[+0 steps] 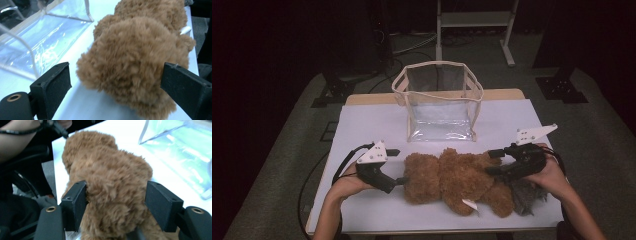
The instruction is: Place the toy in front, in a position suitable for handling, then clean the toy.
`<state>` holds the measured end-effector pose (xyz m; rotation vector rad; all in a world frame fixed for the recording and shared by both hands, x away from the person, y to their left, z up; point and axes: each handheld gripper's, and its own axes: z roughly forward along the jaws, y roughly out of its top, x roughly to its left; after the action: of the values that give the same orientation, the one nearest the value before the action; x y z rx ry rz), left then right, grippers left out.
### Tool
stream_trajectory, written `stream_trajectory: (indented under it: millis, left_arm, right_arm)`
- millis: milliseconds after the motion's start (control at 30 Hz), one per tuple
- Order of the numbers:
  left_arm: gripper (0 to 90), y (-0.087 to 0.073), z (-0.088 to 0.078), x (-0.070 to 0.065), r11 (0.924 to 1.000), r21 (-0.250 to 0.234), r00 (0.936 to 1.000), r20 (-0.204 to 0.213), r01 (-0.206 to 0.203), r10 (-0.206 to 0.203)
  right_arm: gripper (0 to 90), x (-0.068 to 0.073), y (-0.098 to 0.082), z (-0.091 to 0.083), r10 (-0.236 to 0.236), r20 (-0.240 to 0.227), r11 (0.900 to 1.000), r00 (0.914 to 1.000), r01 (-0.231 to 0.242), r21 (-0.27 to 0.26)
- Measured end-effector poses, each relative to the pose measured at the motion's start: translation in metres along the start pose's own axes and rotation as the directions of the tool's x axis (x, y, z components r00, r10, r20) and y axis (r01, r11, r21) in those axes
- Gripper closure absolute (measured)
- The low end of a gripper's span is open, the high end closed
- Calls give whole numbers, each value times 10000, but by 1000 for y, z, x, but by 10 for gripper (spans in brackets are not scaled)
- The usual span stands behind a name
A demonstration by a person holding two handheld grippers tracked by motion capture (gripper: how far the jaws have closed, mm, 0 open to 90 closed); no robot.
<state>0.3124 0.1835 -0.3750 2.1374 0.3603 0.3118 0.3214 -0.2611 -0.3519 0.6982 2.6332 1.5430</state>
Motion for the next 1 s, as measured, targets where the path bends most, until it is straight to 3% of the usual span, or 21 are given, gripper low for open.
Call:
stream_trajectory:
  millis: [267, 533, 1000]
  left_arm:
    - [67, -17, -1, 4, 9982, 520, 9993, -227, 302, -291]
    - [33, -21, -5, 7, 9971, 625, 9983, -433, 425, -398]
    - [32, -23, -11, 8, 9975, 612, 9989, -352, 341, -320]
  right_arm:
    - [324, -16, 29, 2, -359, 260, 9990, 9990, 352, 260]
    - [315, -34, 59, 17, -694, 260, 9947, 9973, 671, 783]
    - [318, -35, 97, 38, -1165, -173, 9871, 9930, 1177, 1085]
